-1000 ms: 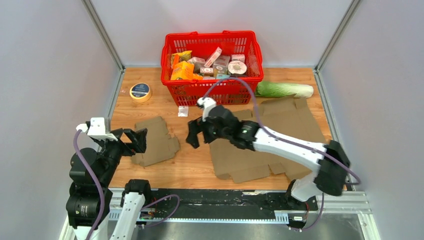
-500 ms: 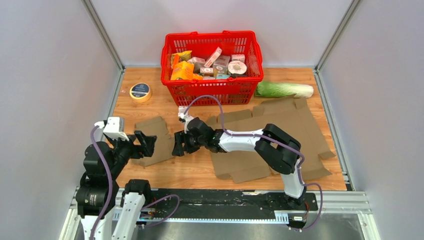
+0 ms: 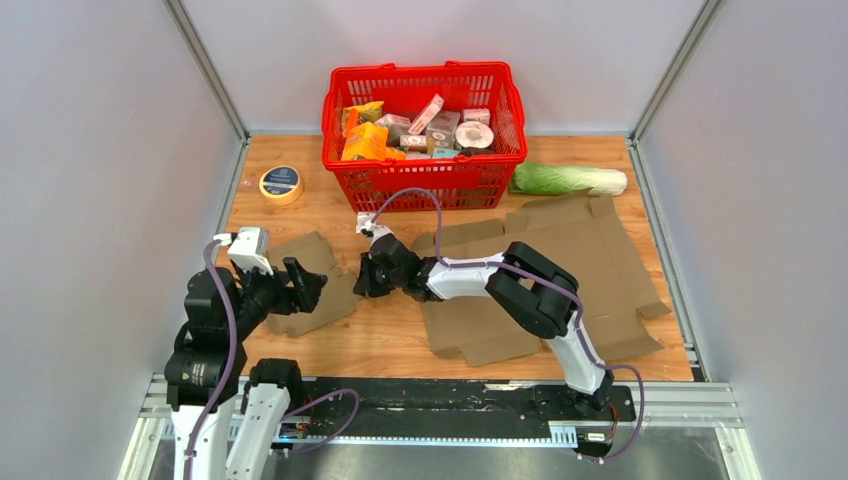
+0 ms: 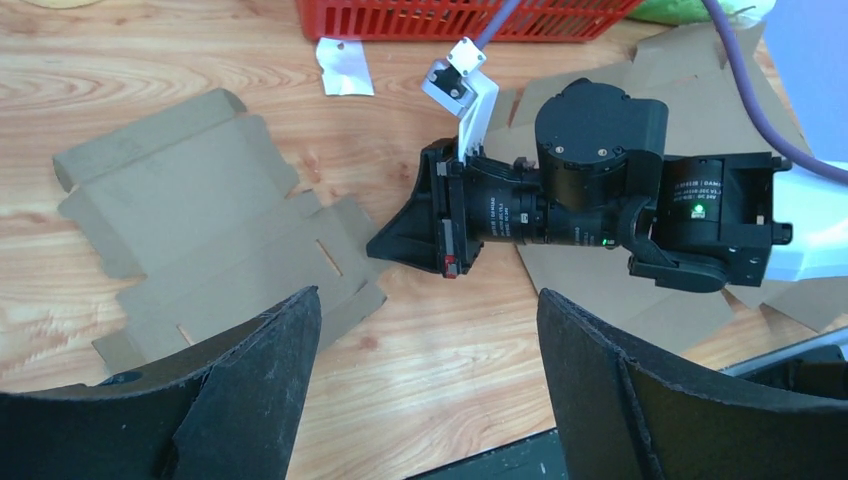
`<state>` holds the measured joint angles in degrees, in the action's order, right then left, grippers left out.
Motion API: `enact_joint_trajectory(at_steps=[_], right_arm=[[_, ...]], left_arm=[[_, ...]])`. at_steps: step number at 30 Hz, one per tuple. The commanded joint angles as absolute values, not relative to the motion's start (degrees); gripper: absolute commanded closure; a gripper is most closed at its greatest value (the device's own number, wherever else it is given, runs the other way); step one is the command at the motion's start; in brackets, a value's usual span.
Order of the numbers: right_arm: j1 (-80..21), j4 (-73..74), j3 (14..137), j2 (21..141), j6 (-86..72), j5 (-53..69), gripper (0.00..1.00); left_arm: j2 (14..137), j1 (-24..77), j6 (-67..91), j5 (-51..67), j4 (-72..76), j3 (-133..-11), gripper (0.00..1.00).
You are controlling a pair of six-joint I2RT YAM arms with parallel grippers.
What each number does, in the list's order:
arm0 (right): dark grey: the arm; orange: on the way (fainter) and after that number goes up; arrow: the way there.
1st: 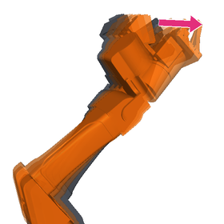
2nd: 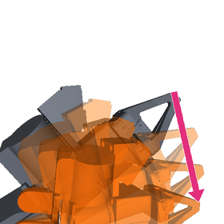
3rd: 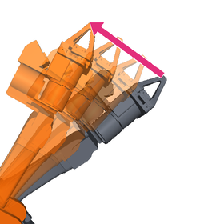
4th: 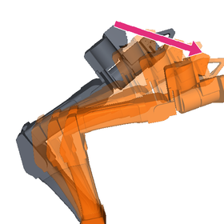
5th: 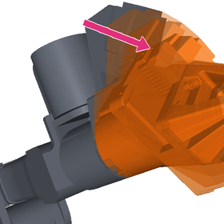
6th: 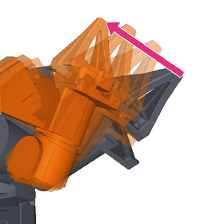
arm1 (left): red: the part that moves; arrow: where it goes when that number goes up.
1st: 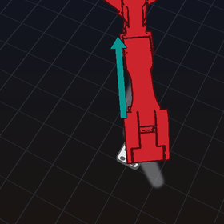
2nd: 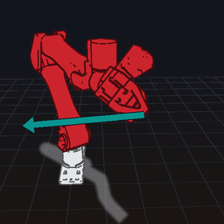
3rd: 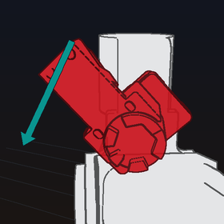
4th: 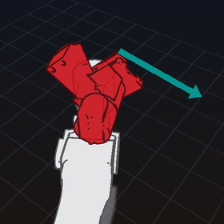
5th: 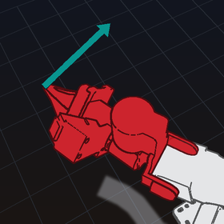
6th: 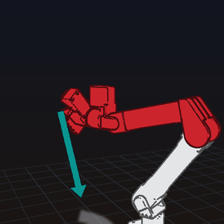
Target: Fold the paper box
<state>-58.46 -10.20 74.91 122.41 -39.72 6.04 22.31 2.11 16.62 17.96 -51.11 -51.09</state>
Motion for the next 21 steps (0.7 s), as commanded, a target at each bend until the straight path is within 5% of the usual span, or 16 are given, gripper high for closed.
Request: enact_joint_trajectory(at_steps=[1, 8, 13, 21], right_arm=[[-57.2, -3.4, 74.6, 115.1, -32.3, 4.3, 1.0], [-50.8, 32.4, 71.5, 97.8, -9.4, 27.1, 1.0], [-50.8, 38.2, 67.2, 86.7, -2.2, 30.9, 1.0], [-50.6, 43.2, 67.7, 78.6, 3.1, 37.5, 1.0]], left_arm=[[24.3, 1.8, 16.8, 22.6, -47.6, -50.6, 0.13], [30.8, 4.5, 16.8, 32.8, -39.2, -47.9, 0.2], [38.9, 12.0, 17.0, 40.5, -31.4, -49.7, 0.15], [57.5, 26.9, 5.6, 43.9, -39.6, -61.0, 0.18]])
